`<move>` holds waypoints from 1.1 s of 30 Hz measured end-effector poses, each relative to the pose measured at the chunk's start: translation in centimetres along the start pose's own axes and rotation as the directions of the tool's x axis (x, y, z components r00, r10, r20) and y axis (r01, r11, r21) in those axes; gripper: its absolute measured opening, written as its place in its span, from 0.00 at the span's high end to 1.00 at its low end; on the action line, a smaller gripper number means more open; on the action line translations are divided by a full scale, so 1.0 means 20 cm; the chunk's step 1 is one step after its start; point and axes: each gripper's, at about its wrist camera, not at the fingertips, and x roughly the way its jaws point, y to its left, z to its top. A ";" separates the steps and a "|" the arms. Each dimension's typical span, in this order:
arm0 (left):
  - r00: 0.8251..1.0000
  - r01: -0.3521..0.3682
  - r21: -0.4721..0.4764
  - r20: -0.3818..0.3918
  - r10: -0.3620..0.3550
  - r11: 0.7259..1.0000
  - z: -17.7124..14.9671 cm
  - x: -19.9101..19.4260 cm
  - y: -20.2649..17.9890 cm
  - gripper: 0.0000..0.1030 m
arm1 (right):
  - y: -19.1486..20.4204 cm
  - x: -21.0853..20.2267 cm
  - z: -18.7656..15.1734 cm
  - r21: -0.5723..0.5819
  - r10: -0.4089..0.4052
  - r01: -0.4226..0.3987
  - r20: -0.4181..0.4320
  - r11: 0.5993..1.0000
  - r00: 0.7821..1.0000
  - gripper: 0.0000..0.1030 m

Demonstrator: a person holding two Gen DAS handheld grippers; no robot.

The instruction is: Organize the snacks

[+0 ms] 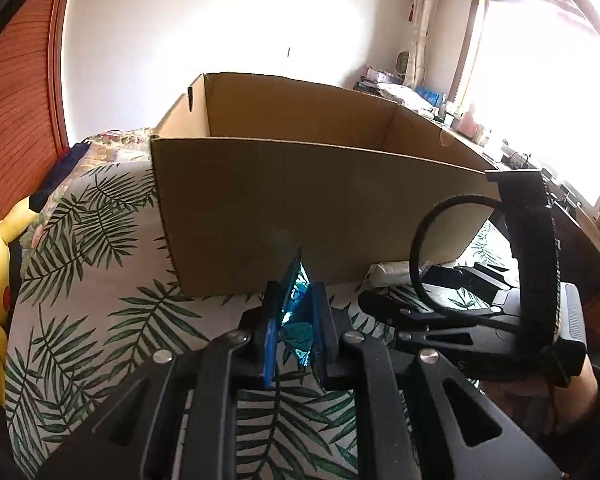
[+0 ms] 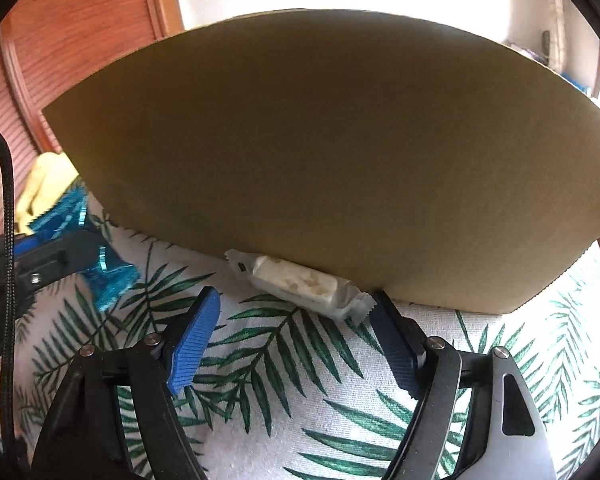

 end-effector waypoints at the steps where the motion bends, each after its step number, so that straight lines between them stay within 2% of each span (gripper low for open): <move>1: 1.000 0.002 -0.003 0.003 -0.002 1.000 0.00 -0.01 0.01 0.88 | 0.01 0.00 0.00 0.013 -0.009 0.009 0.003 1.000 1.000 0.26; 3: 1.000 0.003 -0.008 0.007 -0.003 1.000 -0.01 -0.02 0.03 0.88 | 0.02 0.00 0.01 0.023 -0.036 0.036 0.007 0.999 0.999 0.32; 5: 1.000 0.004 -0.018 0.010 -0.004 1.000 -0.01 -0.03 0.05 0.88 | 0.01 -0.01 0.01 0.048 -0.054 0.053 0.013 0.997 0.998 0.43; 8: 1.000 0.007 -0.026 0.009 -0.007 1.000 -0.03 -0.04 0.06 0.88 | -0.02 -0.02 0.00 0.063 -0.038 0.036 0.020 0.997 0.999 0.56; 16: 1.000 0.005 -0.026 0.009 -0.004 1.000 -0.04 -0.07 0.05 0.88 | 0.00 -0.08 -0.07 0.041 -0.019 0.017 0.045 0.999 0.999 0.58; 24: 1.000 0.011 0.010 0.013 -0.011 1.000 -0.02 -0.10 -0.05 0.88 | -0.04 -0.23 -0.19 0.023 0.010 -0.012 0.082 1.000 0.997 0.57; 30: 1.000 0.018 0.028 0.013 -0.019 0.999 -0.03 -0.11 -0.12 0.88 | -0.10 -0.35 -0.20 -0.009 0.028 -0.027 0.129 1.000 0.991 0.57; 33: 1.000 0.023 0.036 0.014 -0.024 0.999 -0.03 -0.13 -0.15 0.88 | -0.09 -0.41 -0.23 -0.036 0.016 -0.011 0.156 0.999 0.988 0.57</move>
